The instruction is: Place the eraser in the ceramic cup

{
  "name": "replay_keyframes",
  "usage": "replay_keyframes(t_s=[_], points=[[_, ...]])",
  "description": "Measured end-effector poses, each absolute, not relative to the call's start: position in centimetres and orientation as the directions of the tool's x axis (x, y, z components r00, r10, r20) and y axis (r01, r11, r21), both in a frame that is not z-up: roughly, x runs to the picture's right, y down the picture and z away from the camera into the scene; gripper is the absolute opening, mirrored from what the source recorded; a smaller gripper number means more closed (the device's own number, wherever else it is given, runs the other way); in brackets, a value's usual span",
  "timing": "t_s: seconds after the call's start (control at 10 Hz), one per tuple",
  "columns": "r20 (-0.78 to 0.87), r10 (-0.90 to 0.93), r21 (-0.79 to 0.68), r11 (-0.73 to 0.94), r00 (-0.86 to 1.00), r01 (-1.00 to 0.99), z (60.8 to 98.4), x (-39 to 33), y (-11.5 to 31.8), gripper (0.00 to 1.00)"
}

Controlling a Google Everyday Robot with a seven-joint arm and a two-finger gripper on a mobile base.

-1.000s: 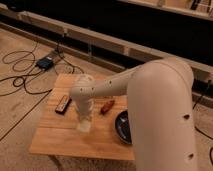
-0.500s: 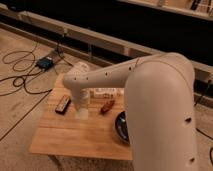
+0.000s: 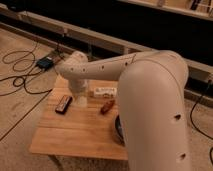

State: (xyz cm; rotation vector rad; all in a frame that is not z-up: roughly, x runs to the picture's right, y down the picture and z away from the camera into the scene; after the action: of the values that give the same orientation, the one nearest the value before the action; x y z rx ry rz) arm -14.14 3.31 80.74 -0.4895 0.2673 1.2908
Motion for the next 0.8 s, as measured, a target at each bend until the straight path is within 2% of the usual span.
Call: replay_keyframes(t_s=[0.6,0.8], points=[[-0.316,0.902,-0.205,0.237,0.293,-0.95,82.4,-14.8,-3.8,0.0],[-0.305,0.905,-0.2,0.244,0.297,-0.949,82.6,-14.9,-4.2,0.0]])
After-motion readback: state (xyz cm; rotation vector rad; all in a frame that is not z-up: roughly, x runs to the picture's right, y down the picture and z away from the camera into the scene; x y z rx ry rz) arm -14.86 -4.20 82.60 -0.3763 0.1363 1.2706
